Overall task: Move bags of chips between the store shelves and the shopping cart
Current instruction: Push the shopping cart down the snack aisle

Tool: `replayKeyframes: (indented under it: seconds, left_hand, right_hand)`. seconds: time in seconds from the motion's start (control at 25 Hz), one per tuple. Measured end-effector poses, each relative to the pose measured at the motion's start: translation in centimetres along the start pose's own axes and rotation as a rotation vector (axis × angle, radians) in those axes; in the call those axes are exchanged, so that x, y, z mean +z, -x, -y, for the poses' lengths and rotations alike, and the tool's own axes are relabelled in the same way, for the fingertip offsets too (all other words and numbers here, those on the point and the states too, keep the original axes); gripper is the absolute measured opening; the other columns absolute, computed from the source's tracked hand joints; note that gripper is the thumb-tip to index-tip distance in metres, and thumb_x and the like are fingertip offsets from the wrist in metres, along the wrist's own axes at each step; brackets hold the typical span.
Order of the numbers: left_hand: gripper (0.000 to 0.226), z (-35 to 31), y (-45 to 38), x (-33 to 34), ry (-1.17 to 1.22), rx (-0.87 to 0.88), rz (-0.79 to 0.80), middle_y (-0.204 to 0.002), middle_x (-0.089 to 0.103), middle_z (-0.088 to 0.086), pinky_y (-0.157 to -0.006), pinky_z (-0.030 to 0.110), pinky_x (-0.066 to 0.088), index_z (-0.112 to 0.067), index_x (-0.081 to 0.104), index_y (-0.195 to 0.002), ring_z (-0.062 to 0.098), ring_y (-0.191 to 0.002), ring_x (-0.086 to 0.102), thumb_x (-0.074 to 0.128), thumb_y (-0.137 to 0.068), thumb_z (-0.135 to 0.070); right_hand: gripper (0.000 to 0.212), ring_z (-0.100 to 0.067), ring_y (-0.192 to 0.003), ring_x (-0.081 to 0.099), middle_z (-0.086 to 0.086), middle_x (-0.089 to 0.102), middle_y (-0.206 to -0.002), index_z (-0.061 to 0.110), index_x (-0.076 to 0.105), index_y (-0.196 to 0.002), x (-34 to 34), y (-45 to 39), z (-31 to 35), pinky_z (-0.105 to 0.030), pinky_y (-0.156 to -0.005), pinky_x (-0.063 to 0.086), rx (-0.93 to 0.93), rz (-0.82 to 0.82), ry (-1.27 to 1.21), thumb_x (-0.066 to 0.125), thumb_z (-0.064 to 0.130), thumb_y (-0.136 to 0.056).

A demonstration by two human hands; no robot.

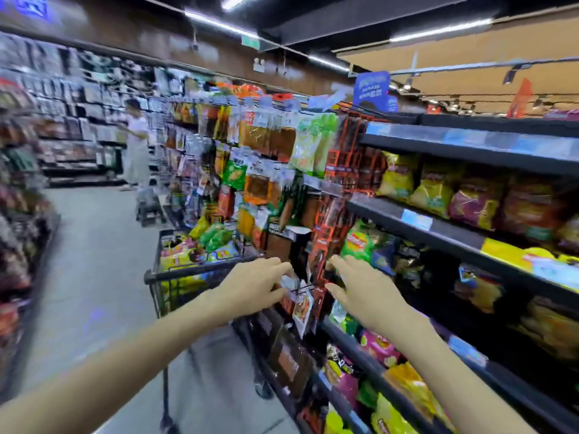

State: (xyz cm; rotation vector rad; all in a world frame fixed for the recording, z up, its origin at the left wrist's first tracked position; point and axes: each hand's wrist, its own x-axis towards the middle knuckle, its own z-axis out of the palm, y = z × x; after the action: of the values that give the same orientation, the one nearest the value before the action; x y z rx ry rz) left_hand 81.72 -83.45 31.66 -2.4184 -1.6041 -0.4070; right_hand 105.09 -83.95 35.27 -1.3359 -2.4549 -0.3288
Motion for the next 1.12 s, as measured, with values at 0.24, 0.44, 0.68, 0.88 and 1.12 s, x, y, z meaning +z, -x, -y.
replayKeyframes:
  seconds: [0.24, 0.44, 0.68, 0.88, 1.12]
  left_hand:
    - [0.039, 8.3, 13.7, 2.6, -0.001, -0.378, 0.099, -0.122, 0.055, -0.004, -0.086, 0.042, 0.051, -0.028, 0.048, -0.13, 0.023, -0.113, 0.056, 0.047, -0.095, -0.044]
    - [0.037, 16.1, 22.3, 2.4, -0.054, -0.601, 0.11, -0.129, 0.054, -0.004, -0.086, 0.036, 0.046, -0.027, 0.047, -0.134, 0.023, -0.118, 0.053, 0.046, -0.099, -0.039]
    - [0.038, 29.8, 30.0, -0.1, -0.086, -0.741, 0.087, -0.129, 0.054, -0.007, -0.081, 0.037, 0.049, -0.029, 0.046, -0.135, 0.02, -0.115, 0.056, 0.049, -0.099, -0.04]
    - [0.037, 40.3, 34.1, 0.0, -0.111, -0.775, 0.108, -0.131, 0.055, -0.009, -0.081, 0.038, 0.053, -0.03, 0.046, -0.134, 0.018, -0.112, 0.058, 0.048, -0.098, -0.042]
    - [0.037, 52.6, 31.6, 4.0, -0.056, -0.743, 0.149, -0.13, 0.056, -0.007, -0.082, 0.039, 0.053, -0.028, 0.047, -0.133, 0.021, -0.114, 0.057, 0.049, -0.098, -0.04]
  right_hand:
    - [0.036, -0.021, -0.117, 0.049, 0.004, 0.048, -0.123, 0.027, 0.039, -0.132, 7.9, -3.3, 11.6, -0.036, -0.084, 0.045, -0.226, 0.073, -0.165, 0.042, 0.045, -0.101]
    - [0.037, -0.023, -0.114, 0.05, 0.003, 0.048, -0.12, 0.025, 0.041, -0.13, 13.5, -9.2, 23.1, -0.039, -0.085, 0.047, -0.393, 0.155, -0.222, 0.044, 0.045, -0.099]
    - [0.035, -0.022, -0.116, 0.052, 0.002, 0.052, -0.124, 0.023, 0.044, -0.131, 17.7, -18.8, 37.8, -0.036, -0.083, 0.045, -0.491, 0.15, -0.314, 0.046, 0.039, -0.1]
    - [0.032, -0.023, -0.112, 0.054, 0.003, 0.054, -0.12, 0.023, 0.045, -0.127, 21.7, -24.9, 46.8, -0.038, -0.08, 0.048, -0.528, 0.185, -0.35, 0.047, 0.039, -0.099]
    - [0.031, -0.022, -0.114, 0.052, 0.003, 0.052, -0.122, 0.024, 0.044, -0.127, 28.8, -34.9, 50.5, -0.035, -0.075, 0.045, -0.499, 0.246, -0.315, 0.045, 0.038, -0.1]
